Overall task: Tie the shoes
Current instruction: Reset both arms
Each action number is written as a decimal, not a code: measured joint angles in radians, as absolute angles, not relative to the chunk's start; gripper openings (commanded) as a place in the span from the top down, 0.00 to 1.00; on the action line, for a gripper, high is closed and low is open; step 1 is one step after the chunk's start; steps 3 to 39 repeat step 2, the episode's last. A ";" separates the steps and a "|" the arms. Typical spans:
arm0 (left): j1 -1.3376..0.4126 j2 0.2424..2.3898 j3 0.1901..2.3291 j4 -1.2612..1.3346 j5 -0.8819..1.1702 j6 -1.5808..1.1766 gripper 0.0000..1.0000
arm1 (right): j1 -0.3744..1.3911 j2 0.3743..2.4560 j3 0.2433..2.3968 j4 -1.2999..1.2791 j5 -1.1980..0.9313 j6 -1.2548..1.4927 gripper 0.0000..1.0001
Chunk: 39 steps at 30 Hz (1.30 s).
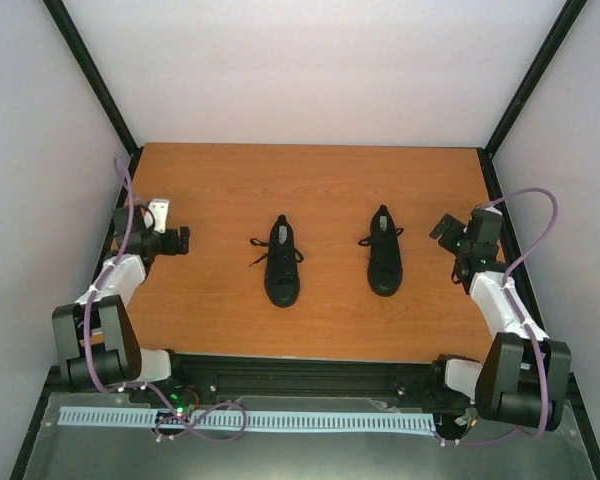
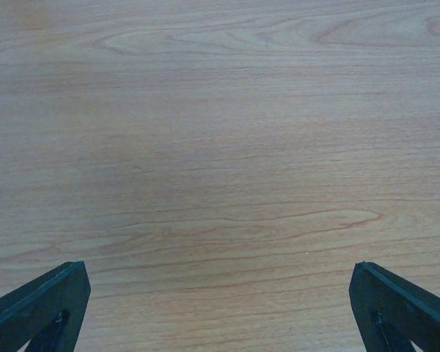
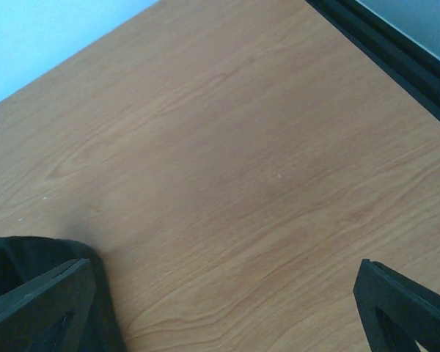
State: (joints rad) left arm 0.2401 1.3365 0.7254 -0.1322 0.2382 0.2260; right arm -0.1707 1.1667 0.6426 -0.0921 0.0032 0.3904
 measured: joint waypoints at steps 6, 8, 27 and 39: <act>0.240 1.337 0.697 -0.092 0.237 0.195 0.00 | -0.171 1.189 0.639 -0.080 0.020 0.401 0.00; 0.240 1.337 0.697 -0.092 0.237 0.195 0.00 | -0.171 1.189 0.639 -0.080 0.020 0.401 0.00; 0.240 1.337 0.697 -0.092 0.237 0.195 0.00 | -0.171 1.189 0.639 -0.080 0.020 0.401 0.00; 0.240 1.337 0.697 -0.092 0.237 0.195 0.00 | -0.171 1.189 0.639 -0.080 0.020 0.401 0.00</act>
